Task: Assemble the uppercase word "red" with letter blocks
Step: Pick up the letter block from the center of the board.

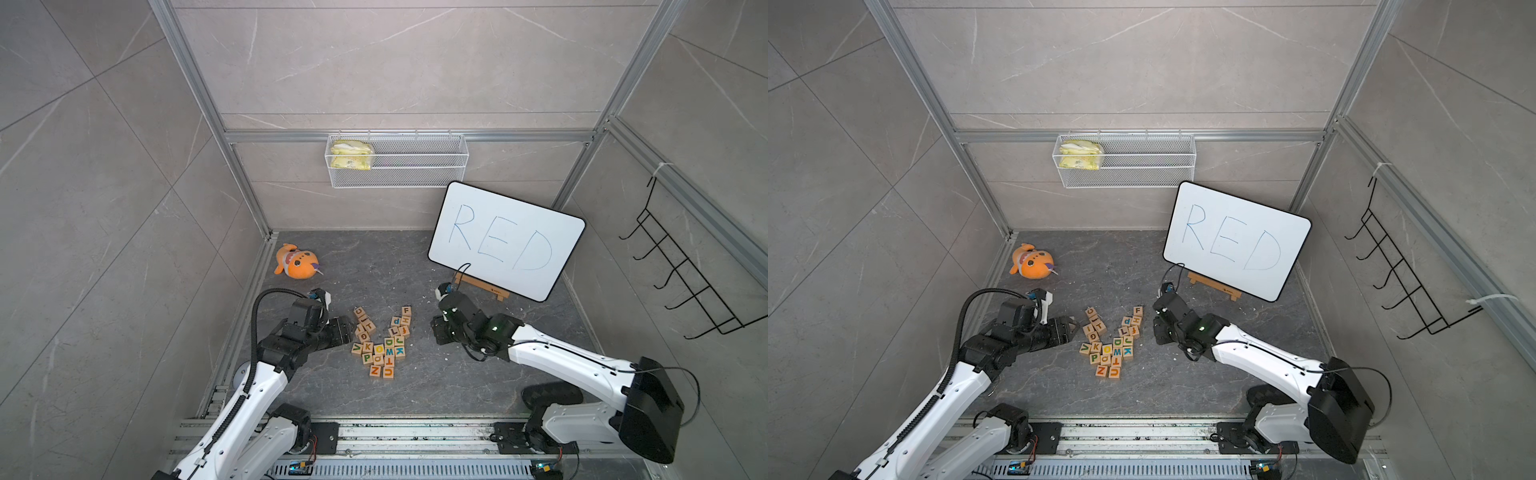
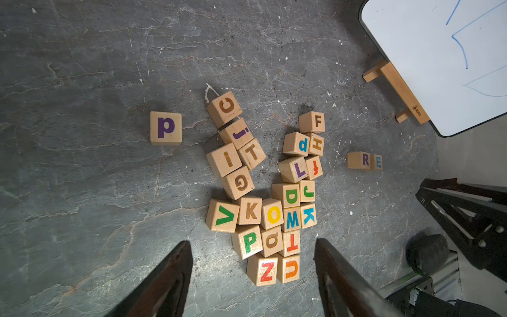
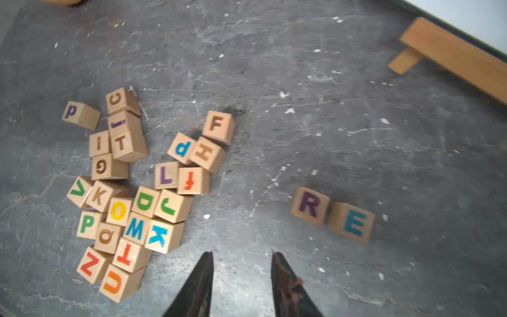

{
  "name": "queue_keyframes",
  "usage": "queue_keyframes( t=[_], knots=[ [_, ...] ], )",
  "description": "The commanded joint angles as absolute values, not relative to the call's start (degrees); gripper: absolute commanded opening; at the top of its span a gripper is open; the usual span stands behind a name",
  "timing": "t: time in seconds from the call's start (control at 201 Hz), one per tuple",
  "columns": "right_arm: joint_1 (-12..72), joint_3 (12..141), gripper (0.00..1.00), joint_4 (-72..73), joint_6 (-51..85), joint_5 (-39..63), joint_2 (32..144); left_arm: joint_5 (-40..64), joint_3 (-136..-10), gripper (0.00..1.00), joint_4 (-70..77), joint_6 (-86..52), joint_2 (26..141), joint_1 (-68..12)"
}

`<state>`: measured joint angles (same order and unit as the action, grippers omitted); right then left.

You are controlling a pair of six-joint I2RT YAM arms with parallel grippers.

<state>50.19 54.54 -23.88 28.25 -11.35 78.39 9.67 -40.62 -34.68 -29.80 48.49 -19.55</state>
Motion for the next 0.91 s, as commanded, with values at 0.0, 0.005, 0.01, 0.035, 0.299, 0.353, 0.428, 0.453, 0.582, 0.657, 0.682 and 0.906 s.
queue_keyframes(
  t=[0.0, 0.005, 0.01, 0.035, 0.299, 0.353, 0.428, 0.453, 0.582, 0.657, 0.682, 0.906],
  knots=[
    [54.0, 57.7, 0.38, -23.5, 28.6, -12.4, 83.1, 7.5, -43.1, 0.74, -36.2, -29.5, 48.6, -19.1],
    [54.1, 57.8, 0.38, -23.4, 28.6, -12.4, 83.4, 7.4, -43.1, 0.74, -36.2, -29.5, 48.6, -19.1],
    [54.2, 57.9, 0.38, -23.3, 28.7, -12.3, 83.6, 7.4, -43.1, 0.74, -36.2, -29.5, 48.6, -19.1],
    [54.9, 58.4, 0.38, -22.8, 28.9, -12.1, 84.7, 7.1, -43.1, 0.74, -36.2, -29.5, 48.5, -19.1],
    [59.4, 62.8, 0.34, -21.5, 33.7, -12.9, 94.4, 7.1, -42.7, 0.74, -35.7, -29.2, 49.3, -18.8],
    [59.7, 63.5, 0.33, -21.6, 34.8, -12.8, 95.6, 7.6, -42.9, 0.74, -35.6, -29.0, 49.9, -18.8],
    [60.2, 64.7, 0.33, -22.2, 36.1, -13.6, 96.9, 8.1, -42.9, 0.74, -35.4, -28.8, 50.3, -18.6],
    [60.3, 65.1, 0.32, -22.5, 36.5, -13.8, 97.3, 8.0, -42.8, 0.75, -35.4, -28.7, 50.4, -18.6],
    [60.6, 66.3, 0.32, -22.2, 37.8, -13.0, 99.4, 7.2, -43.0, 0.75, -35.5, -28.6, 50.3, -17.3],
    [60.8, 68.1, 0.31, -22.6, 38.1, -12.9, 101.0, 6.7, -43.0, 0.75, -35.5, -28.9, 49.9, -15.8],
    [60.9, 68.7, 0.3, -22.8, 38.3, -12.8, 101.5, 6.5, -43.0, 0.75, -35.5, -29.2, 49.8, -15.3],
    [61.4, 74.0, 0.29, -24.7, 38.4, -12.1, 106.8, 6.3, -42.4, 0.75, -35.2, -29.4, 49.2, -14.5]
  ],
)
